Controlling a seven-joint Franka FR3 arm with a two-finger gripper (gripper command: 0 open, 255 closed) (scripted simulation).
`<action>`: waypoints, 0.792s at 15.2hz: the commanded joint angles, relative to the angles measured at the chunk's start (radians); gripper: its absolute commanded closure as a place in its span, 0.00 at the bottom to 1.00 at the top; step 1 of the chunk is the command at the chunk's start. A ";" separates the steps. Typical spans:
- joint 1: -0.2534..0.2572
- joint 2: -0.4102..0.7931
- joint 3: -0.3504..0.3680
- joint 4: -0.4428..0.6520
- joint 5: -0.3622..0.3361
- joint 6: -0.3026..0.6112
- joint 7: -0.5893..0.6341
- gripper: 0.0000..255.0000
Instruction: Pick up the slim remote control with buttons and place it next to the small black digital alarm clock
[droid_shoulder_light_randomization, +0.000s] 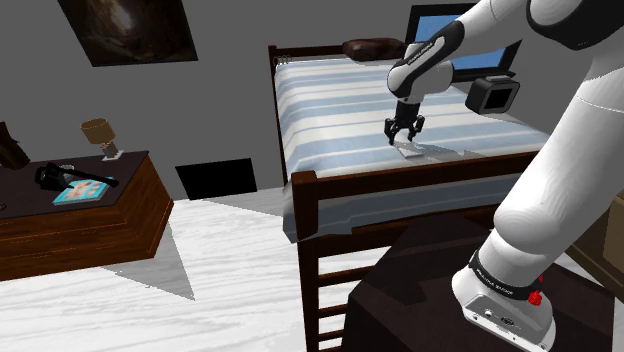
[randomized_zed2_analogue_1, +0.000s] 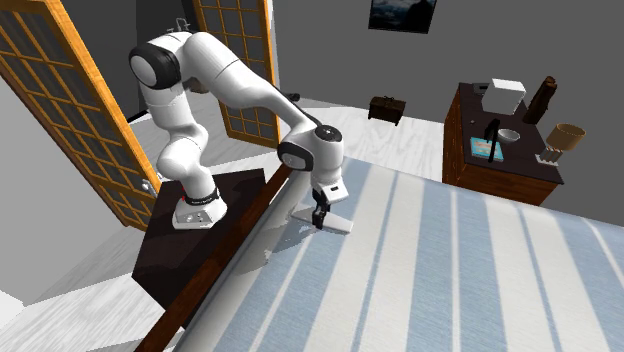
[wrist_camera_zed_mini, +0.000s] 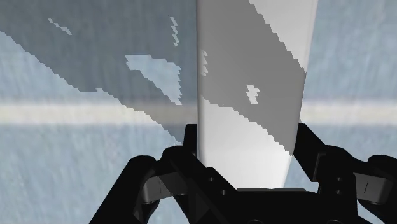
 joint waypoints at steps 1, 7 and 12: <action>0.001 -0.016 0.000 0.010 -0.007 -0.025 0.005 1.00; 0.002 -0.064 0.001 0.044 -0.026 -0.105 0.019 1.00; 0.003 -0.099 0.003 0.078 -0.039 -0.172 0.028 1.00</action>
